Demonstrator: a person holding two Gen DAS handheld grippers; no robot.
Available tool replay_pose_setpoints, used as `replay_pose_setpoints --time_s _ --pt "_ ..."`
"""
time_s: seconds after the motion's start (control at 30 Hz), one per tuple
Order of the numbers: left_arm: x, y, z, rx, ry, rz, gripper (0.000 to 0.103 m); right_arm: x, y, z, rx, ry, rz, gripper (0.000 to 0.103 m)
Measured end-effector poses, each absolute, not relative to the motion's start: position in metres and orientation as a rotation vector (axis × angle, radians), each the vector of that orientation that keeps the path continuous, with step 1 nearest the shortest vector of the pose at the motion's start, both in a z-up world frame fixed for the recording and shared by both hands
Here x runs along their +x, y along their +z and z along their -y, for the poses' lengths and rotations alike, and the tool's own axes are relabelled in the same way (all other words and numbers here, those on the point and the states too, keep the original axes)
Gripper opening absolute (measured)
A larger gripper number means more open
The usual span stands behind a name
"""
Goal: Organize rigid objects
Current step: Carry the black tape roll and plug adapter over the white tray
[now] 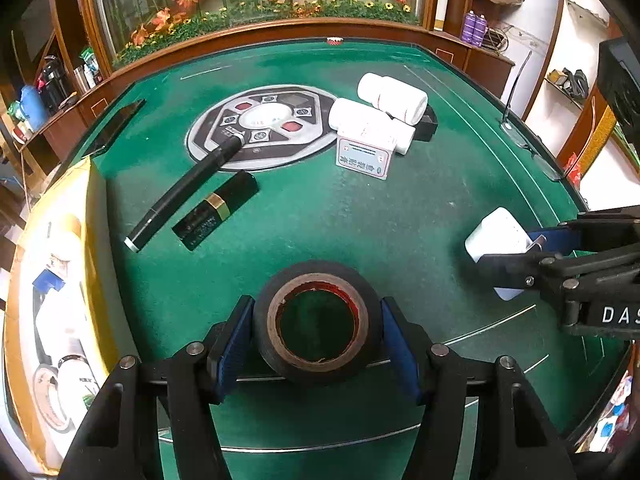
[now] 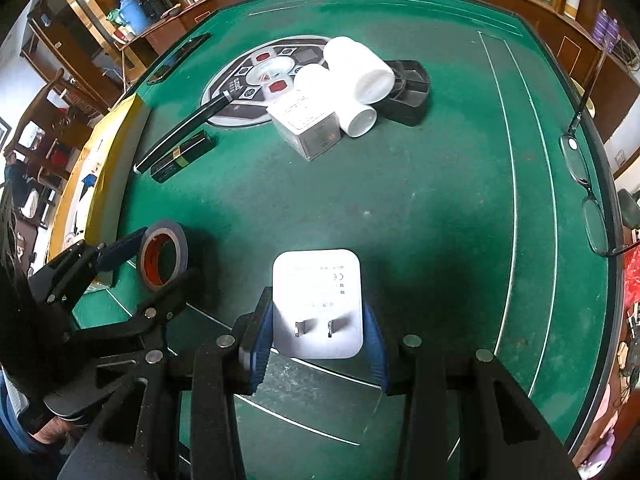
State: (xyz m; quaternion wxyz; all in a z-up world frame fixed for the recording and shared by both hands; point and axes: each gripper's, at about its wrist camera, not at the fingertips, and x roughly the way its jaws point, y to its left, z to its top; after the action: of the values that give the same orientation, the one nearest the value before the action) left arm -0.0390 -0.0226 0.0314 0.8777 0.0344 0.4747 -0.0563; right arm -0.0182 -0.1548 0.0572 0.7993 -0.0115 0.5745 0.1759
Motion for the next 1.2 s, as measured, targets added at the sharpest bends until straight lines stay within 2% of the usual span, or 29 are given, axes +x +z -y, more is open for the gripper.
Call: replay_pose_setpoints --time_s 0.7,1.03,1.2 --pt "-0.051 0.055 0.001 0.047 -0.082 -0.934 0.066 -0.018 0.059 0.122 -0.058 0.424 -1.231 0.040" --pt "-0.061 0.103 -0.093 -0.124 0.073 -0.828 0.066 -0.012 0.091 0.076 -0.081 0.508 -1.175 0.040" --pt "-0.062 0.108 -0.157 -0.172 0.188 -0.815 0.066 -0.013 0.115 0.024 -0.137 0.607 -1.134 0.040"
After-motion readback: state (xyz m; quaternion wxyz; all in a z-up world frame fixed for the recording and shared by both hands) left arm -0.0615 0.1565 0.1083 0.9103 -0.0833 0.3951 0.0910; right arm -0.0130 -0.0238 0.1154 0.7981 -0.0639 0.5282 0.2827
